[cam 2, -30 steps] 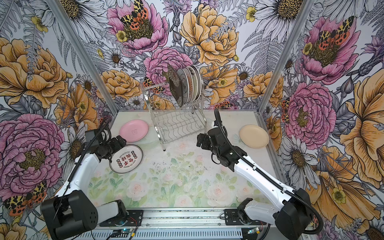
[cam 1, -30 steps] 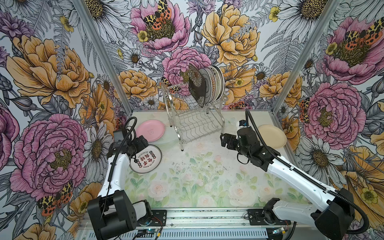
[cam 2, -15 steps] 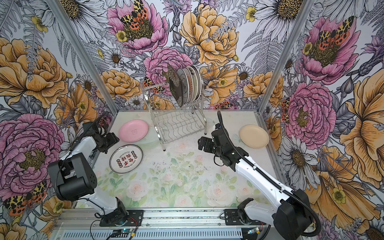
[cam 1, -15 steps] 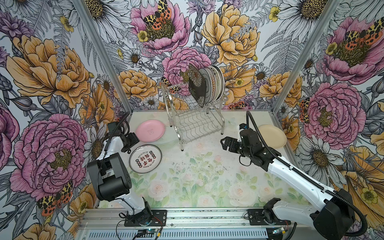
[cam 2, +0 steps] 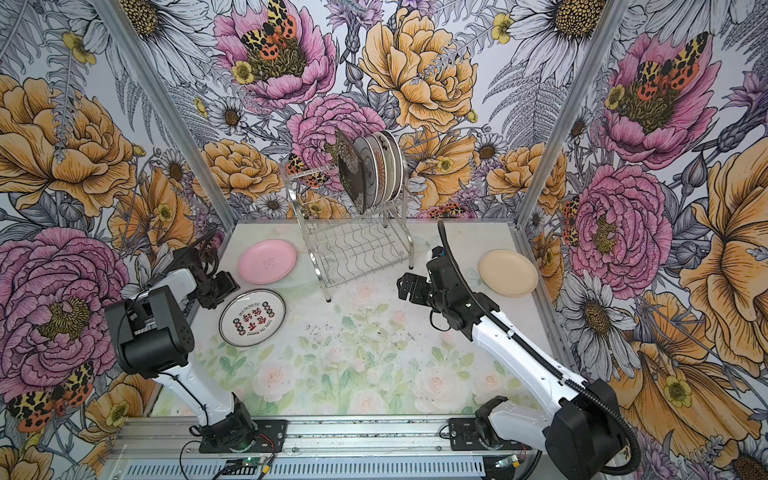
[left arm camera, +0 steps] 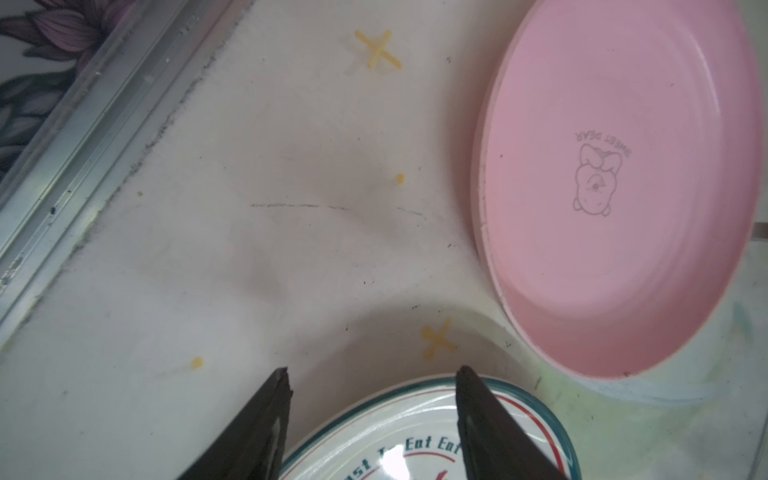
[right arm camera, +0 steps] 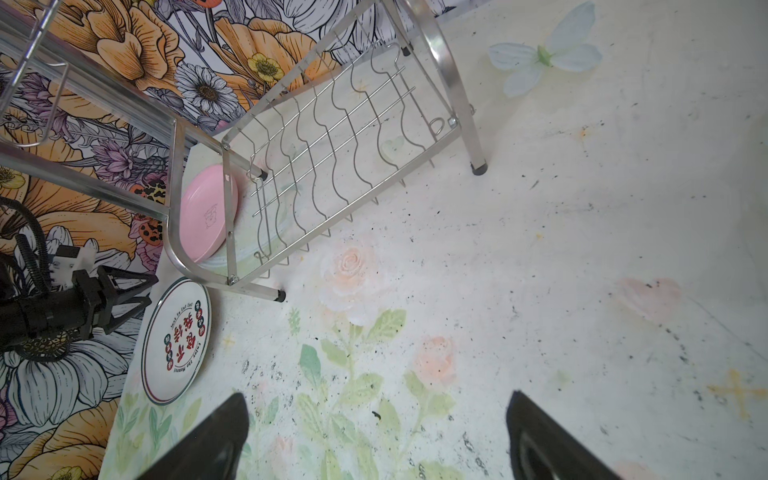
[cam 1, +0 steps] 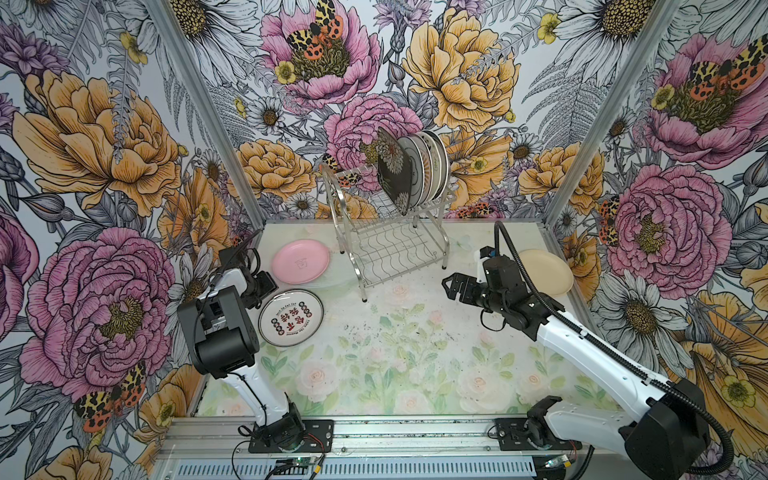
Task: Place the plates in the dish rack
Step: 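Grasp the red-text white plate's rim with the left gripper and drag it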
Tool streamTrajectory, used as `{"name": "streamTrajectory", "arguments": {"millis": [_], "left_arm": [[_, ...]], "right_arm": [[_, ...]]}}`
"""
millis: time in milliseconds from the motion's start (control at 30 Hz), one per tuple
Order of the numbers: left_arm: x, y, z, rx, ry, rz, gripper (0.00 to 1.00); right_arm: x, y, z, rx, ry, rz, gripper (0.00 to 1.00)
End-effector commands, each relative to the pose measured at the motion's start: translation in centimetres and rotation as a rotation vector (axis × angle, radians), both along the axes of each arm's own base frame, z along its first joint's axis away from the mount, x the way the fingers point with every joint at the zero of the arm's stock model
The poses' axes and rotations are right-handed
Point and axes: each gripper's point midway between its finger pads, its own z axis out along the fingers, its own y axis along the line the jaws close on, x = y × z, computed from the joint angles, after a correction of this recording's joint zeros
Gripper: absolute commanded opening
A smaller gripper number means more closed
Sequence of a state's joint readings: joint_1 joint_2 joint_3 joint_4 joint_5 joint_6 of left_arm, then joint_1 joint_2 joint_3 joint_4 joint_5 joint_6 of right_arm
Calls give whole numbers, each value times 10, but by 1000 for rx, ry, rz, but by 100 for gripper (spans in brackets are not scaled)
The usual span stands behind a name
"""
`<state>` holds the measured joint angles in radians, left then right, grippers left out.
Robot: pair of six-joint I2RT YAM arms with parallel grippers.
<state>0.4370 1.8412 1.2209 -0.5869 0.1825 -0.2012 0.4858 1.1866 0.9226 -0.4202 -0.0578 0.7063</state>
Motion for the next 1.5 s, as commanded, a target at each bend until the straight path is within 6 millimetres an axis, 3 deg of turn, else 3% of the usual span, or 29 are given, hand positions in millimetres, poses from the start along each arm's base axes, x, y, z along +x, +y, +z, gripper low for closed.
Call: {"name": "streamTrajectory", "arguments": {"millis": [0, 233, 467, 533, 567, 633, 900, 1000, 1133, 1300, 1467], "left_arm": [[4, 9, -6, 26, 13, -4, 64], [4, 0, -11, -3, 15, -18, 64], [-5, -25, -9, -77, 2, -49, 64], [-11, -36, -15, -101, 23, -62, 64], [-13, -41, -4, -96, 3, -72, 64], [-19, -55, -5, -111, 17, -95, 64], [-54, -129, -13, -172, 87, -198, 64], [-66, -145, -17, -197, 106, -209, 64], [-77, -141, -7, -208, 74, -177, 69], [-95, -120, 10, -199, 13, -76, 86], [-109, -118, 5, -196, 31, -63, 93]], "right_arm": [[4, 0, 6, -2, -12, 17, 97], [8, -5, 7, 6, -11, 18, 97], [11, -8, 7, 10, -9, 22, 97], [11, -8, 7, 12, -8, 22, 97], [11, -8, 7, 12, -8, 22, 97], [10, -9, 7, 13, -9, 22, 97], [1, -15, 4, 17, -9, 6, 98], [-3, -18, 2, 20, -9, -3, 98], [-9, -21, 2, 27, -13, -13, 98], [-17, -26, 0, 30, -13, -28, 98], [-23, -30, -2, 30, -13, -37, 98]]}}
